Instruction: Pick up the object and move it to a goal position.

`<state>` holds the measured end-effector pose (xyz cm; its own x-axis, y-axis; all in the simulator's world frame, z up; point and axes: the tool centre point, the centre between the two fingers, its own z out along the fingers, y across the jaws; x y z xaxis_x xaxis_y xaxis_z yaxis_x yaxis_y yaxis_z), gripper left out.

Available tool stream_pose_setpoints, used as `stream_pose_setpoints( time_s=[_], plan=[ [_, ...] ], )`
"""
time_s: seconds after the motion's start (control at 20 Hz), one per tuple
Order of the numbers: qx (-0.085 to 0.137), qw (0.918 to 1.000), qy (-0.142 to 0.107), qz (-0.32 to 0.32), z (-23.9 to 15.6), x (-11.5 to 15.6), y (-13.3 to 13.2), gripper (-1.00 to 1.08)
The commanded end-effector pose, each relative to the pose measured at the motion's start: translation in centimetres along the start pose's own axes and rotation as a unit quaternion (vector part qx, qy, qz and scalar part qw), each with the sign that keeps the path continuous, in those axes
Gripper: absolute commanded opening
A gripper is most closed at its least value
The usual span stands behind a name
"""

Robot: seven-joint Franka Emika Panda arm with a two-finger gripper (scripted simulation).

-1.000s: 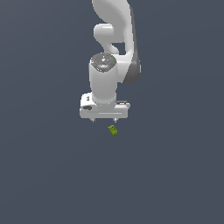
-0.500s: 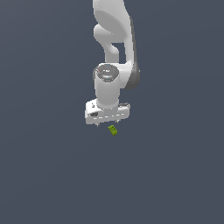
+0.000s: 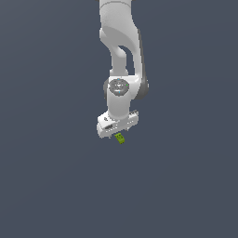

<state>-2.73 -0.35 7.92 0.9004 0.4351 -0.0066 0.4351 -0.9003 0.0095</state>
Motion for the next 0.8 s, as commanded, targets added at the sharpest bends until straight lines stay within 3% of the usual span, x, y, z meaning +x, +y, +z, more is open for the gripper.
stream_pose_setpoints(
  time_s=[0.0, 0.75],
  plan=[
    [0.002, 0.9998, 0.002, -0.021, 0.7, -0.2, -0.5, 1.00],
    [0.005, 0.9990, 0.003, -0.044, 2.8, -0.4, -1.1, 1.00]
  ],
)
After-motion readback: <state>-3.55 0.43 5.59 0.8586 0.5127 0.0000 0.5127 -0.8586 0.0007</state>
